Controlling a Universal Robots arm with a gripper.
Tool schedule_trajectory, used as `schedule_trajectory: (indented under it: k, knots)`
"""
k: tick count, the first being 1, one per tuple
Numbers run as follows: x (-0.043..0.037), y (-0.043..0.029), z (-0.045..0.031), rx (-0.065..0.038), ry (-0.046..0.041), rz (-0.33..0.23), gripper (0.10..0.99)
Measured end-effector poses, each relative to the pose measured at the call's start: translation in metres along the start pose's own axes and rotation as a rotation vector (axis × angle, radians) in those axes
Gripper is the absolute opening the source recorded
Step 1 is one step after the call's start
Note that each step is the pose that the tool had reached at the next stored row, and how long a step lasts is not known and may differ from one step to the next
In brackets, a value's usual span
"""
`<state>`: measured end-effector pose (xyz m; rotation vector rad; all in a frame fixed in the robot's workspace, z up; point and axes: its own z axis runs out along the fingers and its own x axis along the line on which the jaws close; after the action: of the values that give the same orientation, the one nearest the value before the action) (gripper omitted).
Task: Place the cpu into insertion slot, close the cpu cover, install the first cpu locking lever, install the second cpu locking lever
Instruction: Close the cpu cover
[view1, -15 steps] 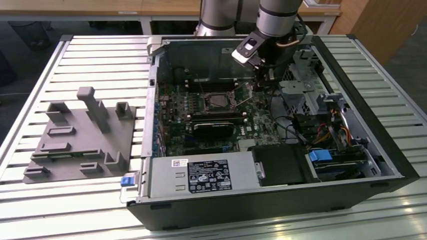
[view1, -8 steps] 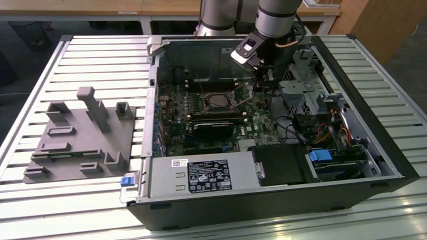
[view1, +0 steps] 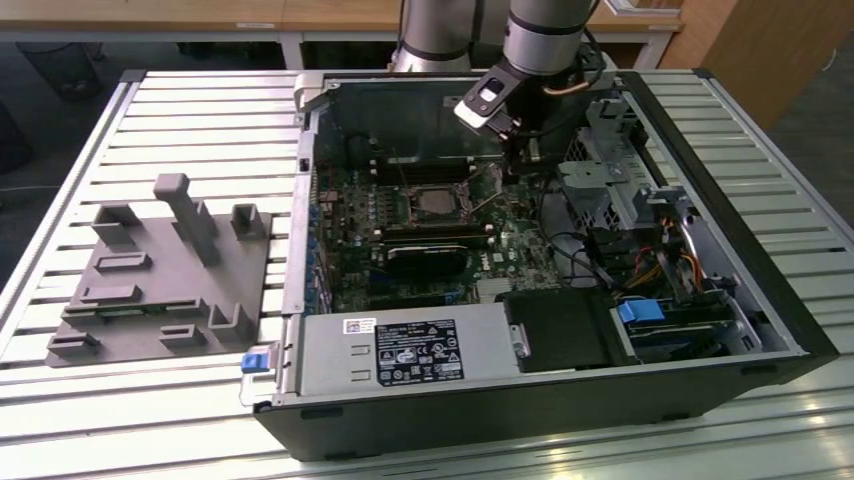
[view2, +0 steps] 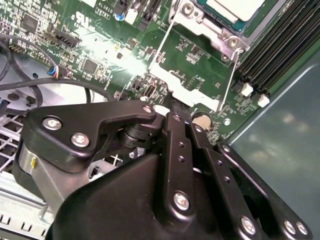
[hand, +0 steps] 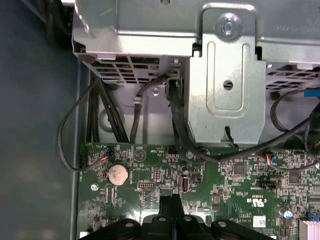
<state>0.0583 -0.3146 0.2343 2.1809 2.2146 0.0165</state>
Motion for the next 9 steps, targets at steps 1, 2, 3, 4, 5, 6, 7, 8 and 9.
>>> schedule_trajectory:
  k: [1,2,3,4,5,6,7,8,9]
  knots:
    - [0.0,-0.001,0.0,0.0,0.0,0.0,0.106]
    - [0.0,-0.002,0.0,0.0,0.0001,0.0,0.106]
    - [0.0001,-0.0032,-0.0001,0.0,0.0001,0.0,0.106]
    - [0.0001,-0.0048,-0.0001,0.0,0.0001,0.0,0.106]
    - [0.0001,-0.0066,-0.0002,0.0,0.0,0.0,0.106]
    - [0.0001,-0.008,-0.0003,0.0,-0.0001,0.0,0.106]
    - [0.0002,-0.0094,-0.0003,0.0,0.0,0.0,0.106]
    - [0.0002,-0.0107,-0.0003,0.0,0.0,0.0,0.106]
    - [0.0002,-0.0118,-0.0004,0.0,0.0001,0.0,0.106]
